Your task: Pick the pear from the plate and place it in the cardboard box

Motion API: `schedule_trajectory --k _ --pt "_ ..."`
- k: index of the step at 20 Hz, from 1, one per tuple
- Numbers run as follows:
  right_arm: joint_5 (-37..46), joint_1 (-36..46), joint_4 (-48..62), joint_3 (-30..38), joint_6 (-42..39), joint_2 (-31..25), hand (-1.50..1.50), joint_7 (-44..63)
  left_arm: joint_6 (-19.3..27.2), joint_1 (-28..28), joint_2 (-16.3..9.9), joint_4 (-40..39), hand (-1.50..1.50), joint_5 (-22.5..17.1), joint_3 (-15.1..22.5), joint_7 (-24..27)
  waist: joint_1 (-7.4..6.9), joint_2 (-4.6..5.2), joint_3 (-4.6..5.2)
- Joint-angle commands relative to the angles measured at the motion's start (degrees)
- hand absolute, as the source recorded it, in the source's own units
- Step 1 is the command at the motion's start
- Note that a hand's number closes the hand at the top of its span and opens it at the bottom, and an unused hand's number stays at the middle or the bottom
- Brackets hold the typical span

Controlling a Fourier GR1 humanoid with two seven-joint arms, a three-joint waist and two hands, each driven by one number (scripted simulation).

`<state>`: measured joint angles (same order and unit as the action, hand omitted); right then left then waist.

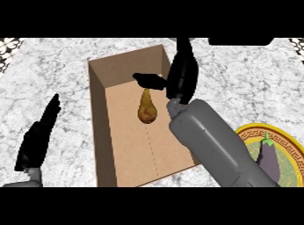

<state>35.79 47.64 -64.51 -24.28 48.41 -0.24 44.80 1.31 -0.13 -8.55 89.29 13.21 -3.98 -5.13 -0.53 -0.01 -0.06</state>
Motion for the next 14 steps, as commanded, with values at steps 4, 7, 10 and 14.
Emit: schedule_trajectory --k 4,7,10,14 --pt "-3.7 -12.1 -14.5 6.7 7.5 -5.3 -1.5 -5.9 -1.1 -2.9 -1.3 2.7 0.0 -1.3 -1.5 -0.3 1.04 -0.25 -0.01" --pt "-2.5 -18.0 -23.8 9.9 5.0 -10.7 -1.5 -2.8 -1.2 -3.3 -0.6 2.2 0.0 -2.3 -1.9 0.3 2.07 -0.53 0.03" --pt "-6.1 -28.8 -33.0 10.9 4.8 -14.4 -1.5 -6.5 -0.7 -1.9 -1.4 2.2 0.0 -1.3 -2.4 -0.9 2.21 -0.34 -0.01" --pt "-13.5 -41.1 -47.9 13.5 0.8 -20.9 -1.5 -8.4 -0.9 -0.9 -1.2 0.4 0.0 -2.0 -2.9 0.0 2.19 -0.31 0.02"
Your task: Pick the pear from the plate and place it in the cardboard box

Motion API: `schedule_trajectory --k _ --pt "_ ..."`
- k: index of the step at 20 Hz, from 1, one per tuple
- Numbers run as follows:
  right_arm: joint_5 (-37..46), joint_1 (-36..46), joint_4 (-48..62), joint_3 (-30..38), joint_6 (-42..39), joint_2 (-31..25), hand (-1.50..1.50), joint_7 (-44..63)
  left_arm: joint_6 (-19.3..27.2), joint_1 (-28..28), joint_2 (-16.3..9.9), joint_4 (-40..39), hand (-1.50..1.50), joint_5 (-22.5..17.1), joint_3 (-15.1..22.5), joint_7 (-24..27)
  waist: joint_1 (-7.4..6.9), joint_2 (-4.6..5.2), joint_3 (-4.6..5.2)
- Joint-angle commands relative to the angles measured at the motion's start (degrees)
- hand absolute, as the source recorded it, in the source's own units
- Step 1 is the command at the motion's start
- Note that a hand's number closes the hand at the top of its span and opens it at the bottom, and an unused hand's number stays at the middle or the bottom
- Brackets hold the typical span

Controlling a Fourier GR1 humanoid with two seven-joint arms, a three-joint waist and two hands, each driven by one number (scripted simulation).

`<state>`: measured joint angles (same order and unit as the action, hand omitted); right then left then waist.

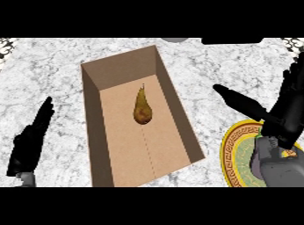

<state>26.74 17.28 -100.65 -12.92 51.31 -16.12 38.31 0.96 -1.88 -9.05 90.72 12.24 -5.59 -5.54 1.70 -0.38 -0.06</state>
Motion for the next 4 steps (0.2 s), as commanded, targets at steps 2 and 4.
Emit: schedule_trajectory --k 2,4 --pt "-10.9 -14.1 -15.4 6.5 -4.7 -9.3 -1.5 -5.4 -1.8 -1.6 -1.7 1.1 0.0 -1.2 -1.3 1.2 -0.6 0.12 -0.02" --pt "-14.9 -18.8 -20.2 8.4 -8.3 -11.8 -1.5 -6.3 0.3 1.2 0.4 0.0 0.0 0.1 -0.2 -0.8 -0.37 0.15 -0.01"
